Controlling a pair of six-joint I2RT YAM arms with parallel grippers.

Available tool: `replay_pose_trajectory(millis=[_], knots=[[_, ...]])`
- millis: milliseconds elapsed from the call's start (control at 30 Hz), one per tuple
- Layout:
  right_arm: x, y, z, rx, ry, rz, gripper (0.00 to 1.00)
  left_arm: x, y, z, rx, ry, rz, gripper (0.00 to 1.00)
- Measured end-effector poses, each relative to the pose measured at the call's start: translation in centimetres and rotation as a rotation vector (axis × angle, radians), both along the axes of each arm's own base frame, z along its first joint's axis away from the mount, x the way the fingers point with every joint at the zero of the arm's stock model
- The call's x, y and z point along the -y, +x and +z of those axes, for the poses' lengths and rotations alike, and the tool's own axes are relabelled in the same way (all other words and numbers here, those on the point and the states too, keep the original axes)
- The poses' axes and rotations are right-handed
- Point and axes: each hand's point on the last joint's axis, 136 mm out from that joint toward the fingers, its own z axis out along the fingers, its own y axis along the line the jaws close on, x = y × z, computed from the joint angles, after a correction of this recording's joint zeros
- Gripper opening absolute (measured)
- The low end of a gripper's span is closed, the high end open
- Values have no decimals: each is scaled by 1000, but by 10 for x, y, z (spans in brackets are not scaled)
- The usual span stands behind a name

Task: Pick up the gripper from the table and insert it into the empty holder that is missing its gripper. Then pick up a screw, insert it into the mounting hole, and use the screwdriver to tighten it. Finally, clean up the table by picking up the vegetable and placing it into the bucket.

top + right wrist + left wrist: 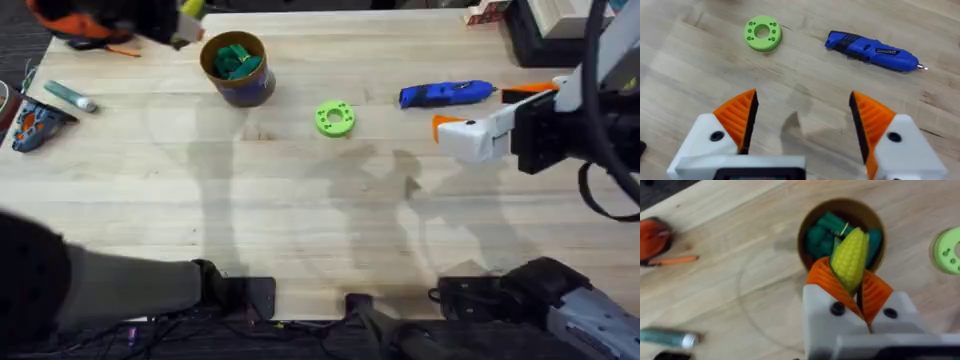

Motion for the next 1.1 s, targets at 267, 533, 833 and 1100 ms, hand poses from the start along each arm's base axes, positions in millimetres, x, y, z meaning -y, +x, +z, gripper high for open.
replay_pose_trajectory(millis=[267, 533, 833, 1100], knots=[[0, 0, 0, 0, 0, 0, 994, 38, 32, -49, -65, -53, -69, 41], [0, 0, 0, 0, 0, 0, 994, 37, 41, -77, -115, -76, -45, 41], [0, 0, 0, 0, 0, 0, 994, 37, 42, -76, -109, -77, -43, 41], [0, 0, 0, 0, 0, 0, 994, 33, 42, -77, -112, -55, -26, 411]])
